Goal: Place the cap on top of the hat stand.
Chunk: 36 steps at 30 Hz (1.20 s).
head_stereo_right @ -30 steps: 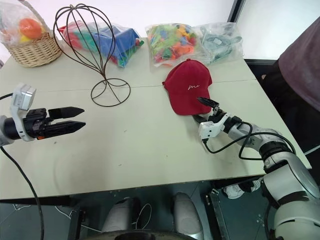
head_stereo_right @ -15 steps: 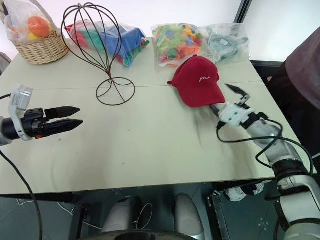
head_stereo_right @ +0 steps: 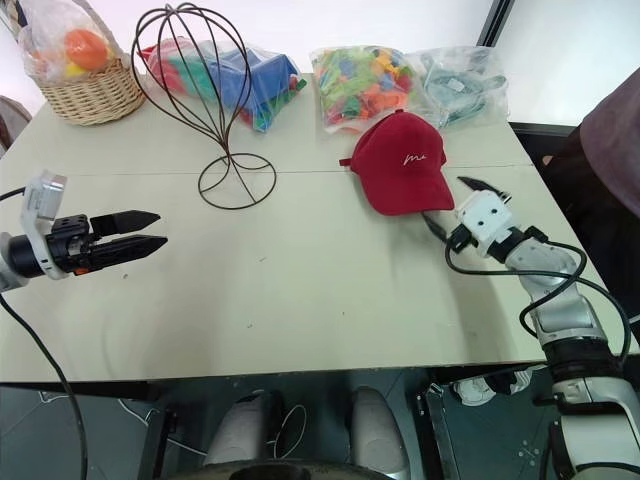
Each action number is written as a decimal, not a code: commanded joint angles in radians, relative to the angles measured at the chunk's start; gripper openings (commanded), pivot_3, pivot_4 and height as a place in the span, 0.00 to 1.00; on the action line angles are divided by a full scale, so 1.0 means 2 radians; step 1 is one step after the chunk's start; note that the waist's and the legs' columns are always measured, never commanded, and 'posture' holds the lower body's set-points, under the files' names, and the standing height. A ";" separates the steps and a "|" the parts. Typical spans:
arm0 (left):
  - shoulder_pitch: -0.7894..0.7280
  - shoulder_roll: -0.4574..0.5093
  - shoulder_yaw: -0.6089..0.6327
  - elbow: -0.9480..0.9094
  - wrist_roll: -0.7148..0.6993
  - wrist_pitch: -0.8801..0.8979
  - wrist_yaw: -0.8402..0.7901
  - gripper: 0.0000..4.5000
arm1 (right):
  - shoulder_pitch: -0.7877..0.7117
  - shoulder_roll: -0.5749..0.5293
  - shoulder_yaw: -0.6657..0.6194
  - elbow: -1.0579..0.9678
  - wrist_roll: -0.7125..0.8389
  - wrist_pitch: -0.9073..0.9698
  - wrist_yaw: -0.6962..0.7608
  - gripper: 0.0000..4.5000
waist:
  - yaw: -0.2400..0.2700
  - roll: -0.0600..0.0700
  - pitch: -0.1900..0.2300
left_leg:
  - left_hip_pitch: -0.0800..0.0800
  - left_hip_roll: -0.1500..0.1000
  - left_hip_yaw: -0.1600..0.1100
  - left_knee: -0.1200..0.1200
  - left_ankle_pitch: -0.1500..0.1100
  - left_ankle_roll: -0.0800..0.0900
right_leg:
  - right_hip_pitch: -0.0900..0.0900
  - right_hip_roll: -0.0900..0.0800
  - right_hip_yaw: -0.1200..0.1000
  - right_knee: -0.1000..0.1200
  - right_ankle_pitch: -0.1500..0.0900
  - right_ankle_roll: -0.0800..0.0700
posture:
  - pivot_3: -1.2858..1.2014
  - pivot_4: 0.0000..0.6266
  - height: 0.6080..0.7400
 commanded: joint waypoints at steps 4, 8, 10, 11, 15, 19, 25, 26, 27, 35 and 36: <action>0.011 0.011 0.025 -0.006 0.003 -0.010 -0.005 1.00 | 0.077 -0.048 -0.048 -0.182 0.176 0.199 0.132 0.97 | 0.001 0.001 0.001 | 0.000 0.000 0.000 0.000 0.000 0.000 | 0.000 0.000 0.000 0.000 0.000 0.000 | 0.52 0.24 1.00; 0.019 0.010 0.036 -0.008 0.002 -0.011 -0.001 1.00 | 0.080 -0.051 -0.109 -0.222 0.237 0.290 0.103 0.97 | 0.001 0.001 0.001 | 0.000 0.000 0.000 0.000 0.000 0.000 | 0.000 0.000 0.000 0.000 0.000 0.000 | 0.52 0.24 1.00; 0.021 0.006 0.036 -0.010 0.002 -0.012 0.002 1.00 | 0.071 -0.034 -0.131 -0.210 0.239 0.293 0.091 0.92 | 0.001 0.001 0.001 | 0.000 0.000 0.000 0.000 0.000 0.000 | 0.000 0.000 0.000 -0.001 -0.001 -0.001 | 0.52 0.24 1.00; 0.019 0.002 0.033 -0.010 0.003 -0.013 0.003 1.00 | 0.058 -0.025 -0.137 -0.197 0.231 0.296 0.073 0.92 | 0.001 0.001 0.001 | 0.000 0.000 0.000 0.000 0.000 0.000 | 0.000 0.000 0.000 -0.001 -0.001 -0.001 | 0.52 0.24 1.00; 0.006 -0.006 0.022 -0.005 0.006 -0.018 0.006 1.00 | 0.013 0.009 -0.160 -0.167 0.218 0.305 0.023 0.92 | 0.002 0.001 0.001 | -0.002 0.000 0.000 0.000 0.000 0.000 | -0.002 0.000 0.000 -0.001 0.000 0.000 | 0.52 0.24 1.00; -0.009 -0.012 0.014 0.003 0.011 -0.022 0.008 1.00 | -0.043 0.044 -0.201 -0.132 0.258 0.352 -0.036 0.92 | 0.003 0.001 0.001 | -0.007 0.000 0.000 0.002 0.000 0.000 | -0.006 0.000 -0.001 0.000 0.000 0.000 | 0.52 0.24 1.00; -0.003 -0.012 0.018 0.006 0.014 -0.025 0.005 1.00 | -0.060 0.053 -0.225 -0.150 0.275 0.388 -0.057 0.97 | 0.006 0.001 0.001 | -0.007 0.000 -0.001 0.001 0.000 0.000 | -0.006 0.000 -0.001 0.000 0.000 0.000 | 0.52 0.24 1.00; -0.002 -0.012 0.019 0.006 0.014 -0.025 0.004 1.00 | -0.057 0.052 -0.224 -0.152 0.271 0.390 -0.057 0.97 | 0.006 0.001 0.001 | -0.007 0.000 -0.001 0.001 0.000 0.000 | -0.006 0.000 -0.001 0.000 0.000 0.000 | 0.52 0.24 1.00; -0.002 -0.011 0.019 0.005 0.014 -0.024 0.004 1.00 | -0.055 0.050 -0.222 -0.155 0.268 0.393 -0.056 0.97 | 0.006 0.001 0.001 | -0.007 0.000 0.000 0.001 0.000 0.000 | -0.006 0.000 -0.001 0.000 0.000 0.000 | 0.52 0.24 1.00; -0.001 -0.011 0.020 0.005 0.014 -0.025 0.005 1.00 | -0.049 0.058 -0.216 -0.171 0.252 0.387 -0.050 0.92 | 0.011 0.002 0.001 | -0.007 0.000 0.000 0.001 0.000 0.000 | -0.006 0.000 -0.001 0.000 0.000 0.000 | 0.52 0.24 1.00; -0.001 -0.011 0.020 0.005 0.014 -0.025 0.005 1.00 | -0.048 0.059 -0.215 -0.174 0.254 0.392 -0.050 0.92 | 0.011 0.002 0.001 | -0.007 0.000 0.000 0.001 0.000 0.000 | -0.006 0.000 -0.001 0.000 0.000 0.000 | 0.52 0.24 1.00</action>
